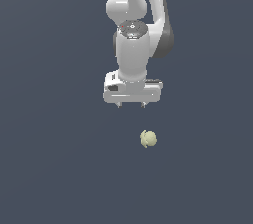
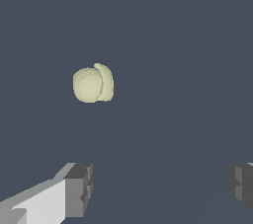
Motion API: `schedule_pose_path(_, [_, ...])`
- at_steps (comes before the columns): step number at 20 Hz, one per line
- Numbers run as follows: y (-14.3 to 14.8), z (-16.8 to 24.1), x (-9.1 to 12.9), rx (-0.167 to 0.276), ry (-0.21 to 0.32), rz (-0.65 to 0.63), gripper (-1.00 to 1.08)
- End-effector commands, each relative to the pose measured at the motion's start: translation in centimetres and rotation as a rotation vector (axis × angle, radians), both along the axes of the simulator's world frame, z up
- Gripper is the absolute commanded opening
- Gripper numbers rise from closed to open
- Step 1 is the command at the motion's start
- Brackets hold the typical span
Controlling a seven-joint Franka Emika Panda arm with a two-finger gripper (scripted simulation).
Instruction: Pick up the object and move it to a goal position.
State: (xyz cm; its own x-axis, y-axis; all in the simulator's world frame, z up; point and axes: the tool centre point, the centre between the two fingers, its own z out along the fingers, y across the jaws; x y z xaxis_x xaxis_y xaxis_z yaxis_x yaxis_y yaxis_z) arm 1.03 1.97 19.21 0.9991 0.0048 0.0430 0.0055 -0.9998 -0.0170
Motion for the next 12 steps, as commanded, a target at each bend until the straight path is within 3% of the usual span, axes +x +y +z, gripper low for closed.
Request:
schedule_pose_path(1, [0.0,0.0,0.0,0.000,0.000,0.000,1.00])
schedule_pose_path(12, [2.0,-1.6,-1.1,0.012,0.040,0.045,1.00])
